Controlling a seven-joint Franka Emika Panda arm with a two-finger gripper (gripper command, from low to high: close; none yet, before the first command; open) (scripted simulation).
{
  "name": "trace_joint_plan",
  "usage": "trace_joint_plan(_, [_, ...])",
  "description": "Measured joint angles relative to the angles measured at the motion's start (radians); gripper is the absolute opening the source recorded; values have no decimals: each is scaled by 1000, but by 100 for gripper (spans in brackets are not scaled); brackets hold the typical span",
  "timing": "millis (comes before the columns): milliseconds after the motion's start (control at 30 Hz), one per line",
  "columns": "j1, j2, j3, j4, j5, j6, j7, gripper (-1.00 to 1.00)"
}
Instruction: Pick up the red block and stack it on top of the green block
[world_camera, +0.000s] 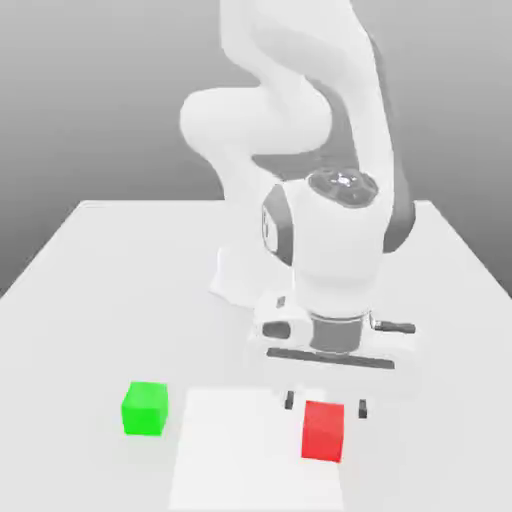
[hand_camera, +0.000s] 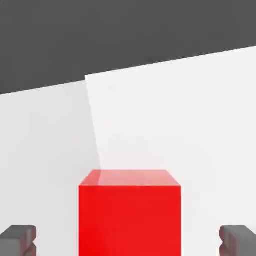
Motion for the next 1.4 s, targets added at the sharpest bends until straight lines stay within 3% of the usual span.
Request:
trace_joint_plan(233, [3, 9, -3, 1, -6, 8, 5, -100])
trace_joint_plan(433, [-31, -176, 40, -29, 87, -145, -56, -100])
trace_joint_plan(900, [-395, -374, -139, -121, 119, -248, 321, -100])
trace_joint_plan(1133, [-430, -194, -152, -123, 142, -67, 350, -100])
trace_joint_plan(1167, [-431, -172, -149, -122, 146, -46, 348, 100])
trace_joint_plan(1400, [-431, -174, -150, -122, 145, -49, 349, 100])
